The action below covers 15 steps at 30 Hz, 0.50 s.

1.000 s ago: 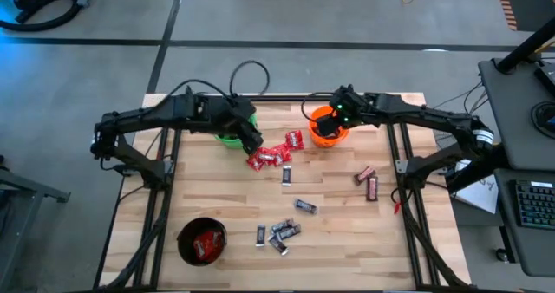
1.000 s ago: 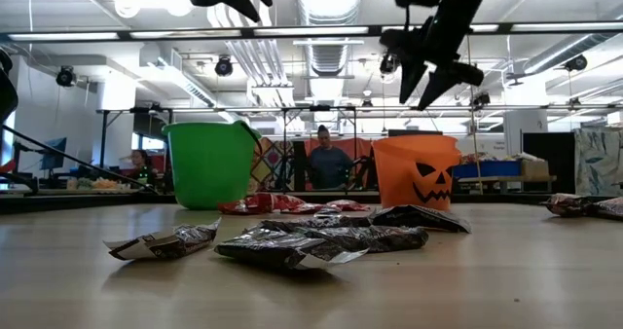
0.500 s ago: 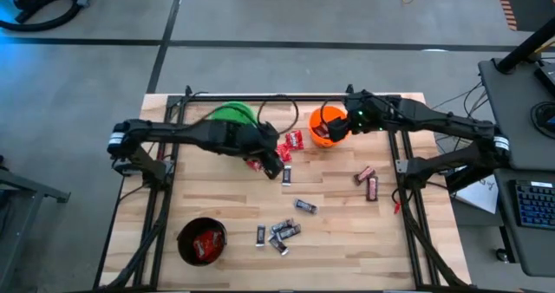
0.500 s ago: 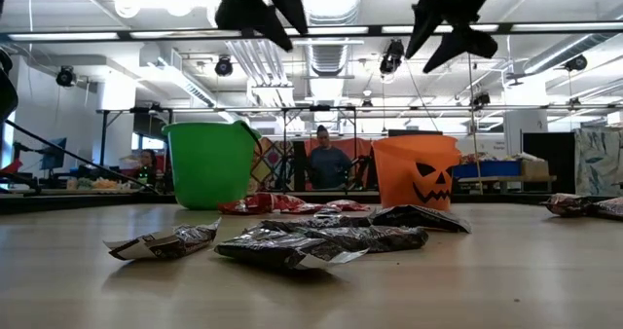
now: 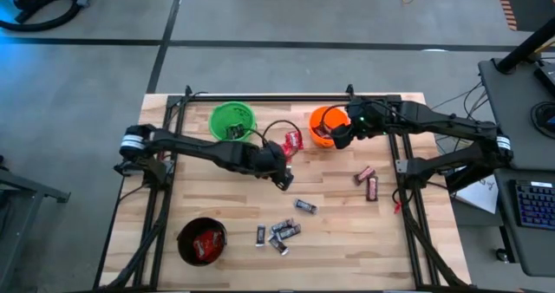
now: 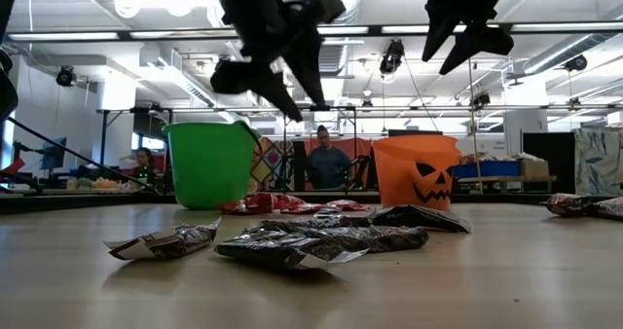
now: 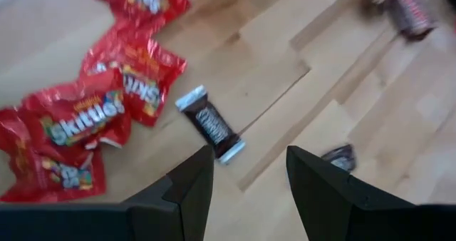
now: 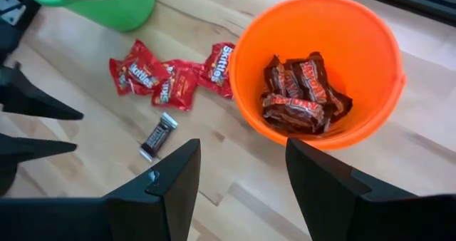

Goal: Sort candy
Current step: Put the black chocolate into the green bucket

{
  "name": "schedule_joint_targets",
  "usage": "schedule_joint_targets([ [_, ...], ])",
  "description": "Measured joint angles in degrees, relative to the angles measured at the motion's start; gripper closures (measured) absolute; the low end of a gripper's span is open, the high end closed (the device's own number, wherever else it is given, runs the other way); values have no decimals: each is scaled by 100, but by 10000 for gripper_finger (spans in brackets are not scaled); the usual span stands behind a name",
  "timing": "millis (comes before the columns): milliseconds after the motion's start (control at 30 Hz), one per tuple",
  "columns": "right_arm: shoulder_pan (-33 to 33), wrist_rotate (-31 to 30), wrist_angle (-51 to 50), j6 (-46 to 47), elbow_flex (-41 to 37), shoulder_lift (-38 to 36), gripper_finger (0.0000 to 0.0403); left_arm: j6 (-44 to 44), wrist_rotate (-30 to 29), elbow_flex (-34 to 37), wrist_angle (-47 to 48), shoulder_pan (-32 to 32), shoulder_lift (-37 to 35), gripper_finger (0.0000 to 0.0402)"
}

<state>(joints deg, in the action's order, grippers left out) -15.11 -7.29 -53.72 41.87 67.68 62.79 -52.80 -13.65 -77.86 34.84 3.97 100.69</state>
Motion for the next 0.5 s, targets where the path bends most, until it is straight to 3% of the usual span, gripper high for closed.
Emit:
schedule_joint_targets([
  [333, 0, -16, -2, -55, -29, 6, 204, -348, 120, -300, -55, 21, 927, 238],
  [500, 0, 0, -2, -40, -29, 6, 204, -372, 116, -441, -100, -13, 1184, 211],
])
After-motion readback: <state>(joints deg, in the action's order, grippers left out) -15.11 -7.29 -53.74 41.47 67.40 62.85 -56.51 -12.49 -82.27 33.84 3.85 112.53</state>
